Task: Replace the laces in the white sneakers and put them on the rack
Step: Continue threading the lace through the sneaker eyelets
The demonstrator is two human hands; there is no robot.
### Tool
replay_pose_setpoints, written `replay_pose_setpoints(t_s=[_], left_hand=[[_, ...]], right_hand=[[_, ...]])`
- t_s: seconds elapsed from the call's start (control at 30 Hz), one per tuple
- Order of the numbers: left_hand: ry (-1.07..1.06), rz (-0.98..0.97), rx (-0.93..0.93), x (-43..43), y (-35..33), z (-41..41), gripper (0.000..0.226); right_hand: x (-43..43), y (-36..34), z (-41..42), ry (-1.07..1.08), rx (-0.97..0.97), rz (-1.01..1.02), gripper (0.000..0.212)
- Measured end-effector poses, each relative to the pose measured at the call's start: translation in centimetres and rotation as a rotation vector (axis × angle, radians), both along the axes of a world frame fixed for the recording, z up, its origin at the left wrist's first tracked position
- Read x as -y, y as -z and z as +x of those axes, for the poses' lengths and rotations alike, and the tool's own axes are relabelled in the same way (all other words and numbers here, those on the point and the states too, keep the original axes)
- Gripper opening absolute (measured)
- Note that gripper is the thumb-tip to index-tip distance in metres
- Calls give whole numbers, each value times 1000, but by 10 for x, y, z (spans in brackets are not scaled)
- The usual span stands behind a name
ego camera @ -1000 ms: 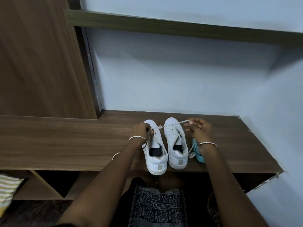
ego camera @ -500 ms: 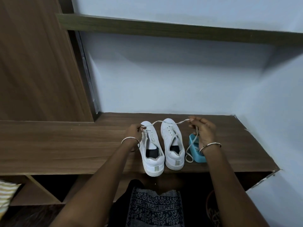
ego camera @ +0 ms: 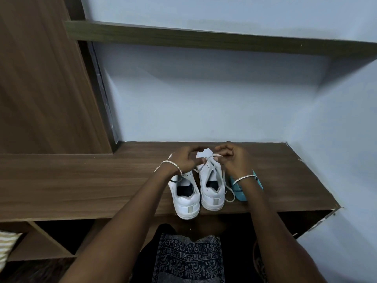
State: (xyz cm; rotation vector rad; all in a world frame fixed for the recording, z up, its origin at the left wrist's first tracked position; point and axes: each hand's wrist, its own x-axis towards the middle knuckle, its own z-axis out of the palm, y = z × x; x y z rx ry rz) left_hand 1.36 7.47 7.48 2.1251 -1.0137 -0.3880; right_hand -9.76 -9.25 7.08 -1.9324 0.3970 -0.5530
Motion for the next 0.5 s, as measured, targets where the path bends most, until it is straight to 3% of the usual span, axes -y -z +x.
replay_pose_setpoints(t_s=[0.07, 0.17, 0.23, 0.4, 0.5], left_hand=[[65, 37, 77, 7, -8, -2, 36], [-23, -9, 164, 12, -20, -4, 7], [-86, -8, 216, 8, -22, -2, 23], [-335, 31, 302, -12, -14, 9, 12], [-580, 7, 325, -33, -8, 18, 9]], right_hand=[[-5, -3, 2, -34, 35, -32, 31], [-10, -7, 2, -47, 43, -88, 28], [-8, -6, 1, -25, 32, -88, 29], [5, 0, -7, 58, 17, -45, 21], [13, -5, -17, 128, 20, -2, 28]])
